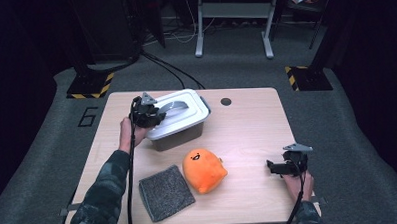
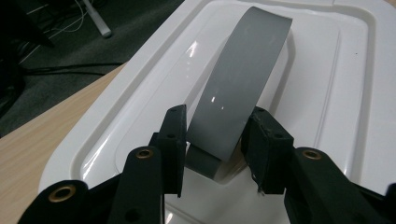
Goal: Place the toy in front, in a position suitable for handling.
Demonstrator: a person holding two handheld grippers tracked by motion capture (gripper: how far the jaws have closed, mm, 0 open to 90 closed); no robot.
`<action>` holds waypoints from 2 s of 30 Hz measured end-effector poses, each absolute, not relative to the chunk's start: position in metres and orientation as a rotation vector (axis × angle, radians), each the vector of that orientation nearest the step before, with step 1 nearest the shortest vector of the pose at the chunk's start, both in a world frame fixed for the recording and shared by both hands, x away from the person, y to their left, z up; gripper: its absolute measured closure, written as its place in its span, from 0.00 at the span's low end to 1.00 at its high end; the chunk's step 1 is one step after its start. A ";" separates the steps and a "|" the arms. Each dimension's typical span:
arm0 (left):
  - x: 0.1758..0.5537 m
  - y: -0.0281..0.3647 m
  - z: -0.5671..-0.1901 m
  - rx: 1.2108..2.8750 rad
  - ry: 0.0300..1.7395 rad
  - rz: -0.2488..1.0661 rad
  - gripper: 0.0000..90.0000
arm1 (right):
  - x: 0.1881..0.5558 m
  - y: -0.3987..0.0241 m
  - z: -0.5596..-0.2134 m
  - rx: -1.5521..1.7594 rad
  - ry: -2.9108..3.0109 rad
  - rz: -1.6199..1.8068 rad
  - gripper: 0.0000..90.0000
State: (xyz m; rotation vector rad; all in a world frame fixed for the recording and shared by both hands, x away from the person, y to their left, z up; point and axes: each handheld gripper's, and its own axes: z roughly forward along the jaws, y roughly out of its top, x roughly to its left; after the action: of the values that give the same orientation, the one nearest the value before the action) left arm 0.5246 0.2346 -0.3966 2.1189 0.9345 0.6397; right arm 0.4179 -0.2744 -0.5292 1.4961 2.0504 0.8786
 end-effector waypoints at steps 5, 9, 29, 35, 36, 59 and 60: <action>0.525 0.239 -0.396 2.123 0.935 0.650 0.68 | 0.418 -0.274 -0.529 1.496 2.050 0.879 0.01; 0.526 0.243 -0.396 2.125 0.938 0.672 0.68 | 0.418 -0.274 -0.529 1.497 2.050 0.879 0.01; 0.530 0.262 -0.397 2.102 0.987 0.705 0.68 | 0.418 -0.274 -0.529 1.497 2.049 0.878 0.01; 0.532 0.267 -0.397 2.095 1.004 0.706 0.68 | 0.418 -0.275 -0.529 1.498 2.049 0.878 0.01; 0.532 0.268 -0.397 2.104 1.005 0.708 0.68 | 0.418 -0.275 -0.529 1.498 2.048 0.877 0.01; 0.540 0.278 -0.394 2.110 1.042 0.722 0.68 | 0.418 -0.275 -0.529 1.499 2.047 0.877 0.01; 0.539 0.277 -0.394 2.117 1.042 0.732 0.68 | 0.418 -0.275 -0.529 1.499 2.046 0.877 0.01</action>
State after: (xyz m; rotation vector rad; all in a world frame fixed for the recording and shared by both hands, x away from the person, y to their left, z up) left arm 0.5395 0.2770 -0.3939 2.1167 1.0420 0.7321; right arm 0.4178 -0.2747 -0.5292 1.4990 2.0465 0.8775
